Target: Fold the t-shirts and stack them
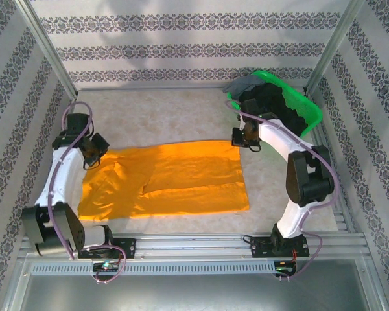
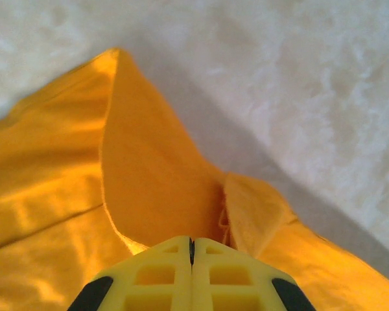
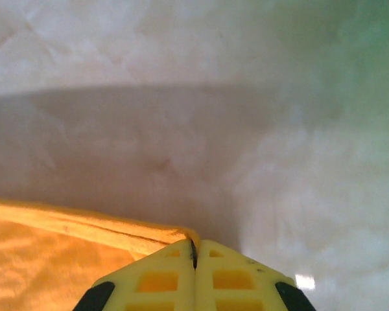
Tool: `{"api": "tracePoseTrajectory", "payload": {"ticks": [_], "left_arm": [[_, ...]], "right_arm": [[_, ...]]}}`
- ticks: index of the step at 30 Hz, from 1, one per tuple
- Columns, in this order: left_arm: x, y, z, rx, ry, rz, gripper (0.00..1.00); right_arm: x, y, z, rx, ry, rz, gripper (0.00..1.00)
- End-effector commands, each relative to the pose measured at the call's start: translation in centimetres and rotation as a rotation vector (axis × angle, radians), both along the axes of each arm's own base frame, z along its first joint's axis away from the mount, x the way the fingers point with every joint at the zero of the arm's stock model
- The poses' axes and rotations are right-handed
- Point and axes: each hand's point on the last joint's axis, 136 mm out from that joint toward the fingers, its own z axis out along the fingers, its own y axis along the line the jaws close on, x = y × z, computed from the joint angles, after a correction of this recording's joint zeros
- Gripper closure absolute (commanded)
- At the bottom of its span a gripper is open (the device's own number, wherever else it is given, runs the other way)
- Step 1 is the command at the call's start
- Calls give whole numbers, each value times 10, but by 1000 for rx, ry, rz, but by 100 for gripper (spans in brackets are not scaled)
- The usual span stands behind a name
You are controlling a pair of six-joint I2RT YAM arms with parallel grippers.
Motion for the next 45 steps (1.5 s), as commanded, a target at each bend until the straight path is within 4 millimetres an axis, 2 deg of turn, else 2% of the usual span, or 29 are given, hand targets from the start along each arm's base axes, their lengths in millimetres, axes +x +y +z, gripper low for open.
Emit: {"api": "tracePoseTrajectory", "payload": {"ticks": [1, 6, 12, 17, 22, 28, 37, 45], "left_arm": [[-53, 10, -18, 45, 132, 101, 100], [-96, 19, -22, 102, 149, 216, 100], [-125, 28, -10, 164, 153, 284, 100], [-137, 28, -6, 172, 151, 309, 100], [-144, 29, -3, 182, 160, 311, 100], [-153, 23, -16, 152, 191, 312, 100], [-159, 17, -30, 117, 224, 315, 100], [-169, 14, -37, 106, 252, 322, 100]], "right_arm": [[-25, -10, -7, -33, 17, -53, 100], [-58, -15, -24, -49, 76, -56, 100], [-84, -20, -37, -79, 123, -58, 100], [-94, -21, -32, -142, 104, -14, 100], [-100, -20, -21, -304, 51, 110, 100], [-108, -13, -21, -502, 24, 259, 100], [-113, -14, -34, -614, 56, 286, 100], [-105, -18, -21, -669, -9, 284, 99]]}}
